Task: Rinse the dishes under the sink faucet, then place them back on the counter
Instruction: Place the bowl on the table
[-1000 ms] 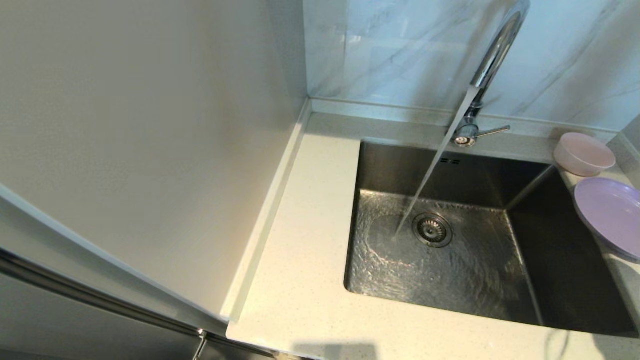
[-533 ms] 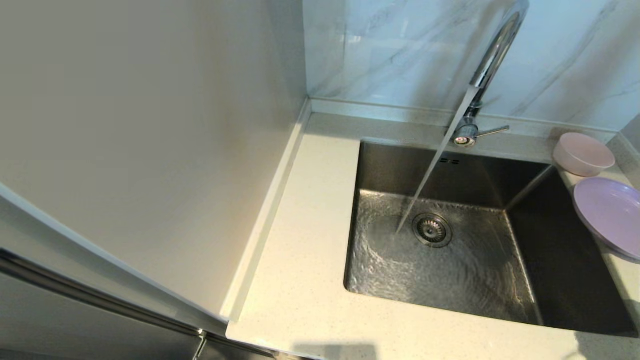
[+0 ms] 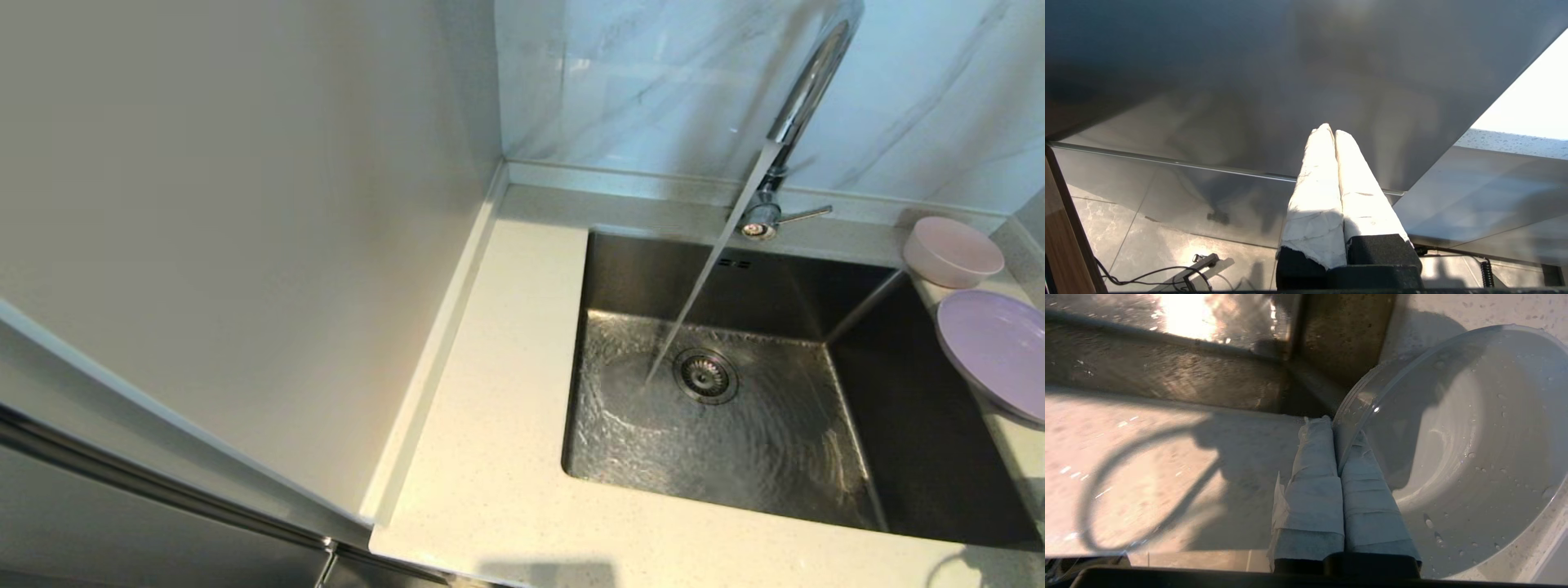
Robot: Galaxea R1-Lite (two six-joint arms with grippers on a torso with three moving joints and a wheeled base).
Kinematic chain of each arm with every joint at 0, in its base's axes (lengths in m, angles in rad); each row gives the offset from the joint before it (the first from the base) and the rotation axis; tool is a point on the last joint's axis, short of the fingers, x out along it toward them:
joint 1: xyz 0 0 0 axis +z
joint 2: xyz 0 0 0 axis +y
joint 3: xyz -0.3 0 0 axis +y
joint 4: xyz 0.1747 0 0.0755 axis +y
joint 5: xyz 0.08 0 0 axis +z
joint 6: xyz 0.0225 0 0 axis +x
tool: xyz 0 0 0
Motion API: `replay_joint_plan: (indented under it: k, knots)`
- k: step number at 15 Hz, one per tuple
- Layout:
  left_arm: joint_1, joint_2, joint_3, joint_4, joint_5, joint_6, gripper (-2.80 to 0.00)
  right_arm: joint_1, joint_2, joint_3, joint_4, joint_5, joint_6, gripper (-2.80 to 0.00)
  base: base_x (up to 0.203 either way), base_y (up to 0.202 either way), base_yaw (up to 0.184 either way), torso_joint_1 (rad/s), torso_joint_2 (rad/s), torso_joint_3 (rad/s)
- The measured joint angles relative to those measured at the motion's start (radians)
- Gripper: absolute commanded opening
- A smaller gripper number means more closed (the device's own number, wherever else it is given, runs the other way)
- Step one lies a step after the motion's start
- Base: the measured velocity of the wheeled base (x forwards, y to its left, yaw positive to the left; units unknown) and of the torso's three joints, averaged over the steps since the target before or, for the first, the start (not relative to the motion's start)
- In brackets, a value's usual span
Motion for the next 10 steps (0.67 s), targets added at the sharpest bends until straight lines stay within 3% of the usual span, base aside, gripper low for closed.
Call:
replay_joint_plan:
  k: [4,10]
  knots:
    - [0.0,0.0,0.0,0.0,0.0,0.0,-2.8,-0.083,0.091,-0.001,-0.092,0.004,-0.001,-2.8,0.0,0.0,0.0,0.0,0.0,0.0]
    - [0.0,0.0,0.0,0.0,0.0,0.0,-2.8,-0.154,0.164,-0.029,-0.097,0.014,0.009,-2.8,0.0,0.0,0.0,0.0,0.0,0.0]
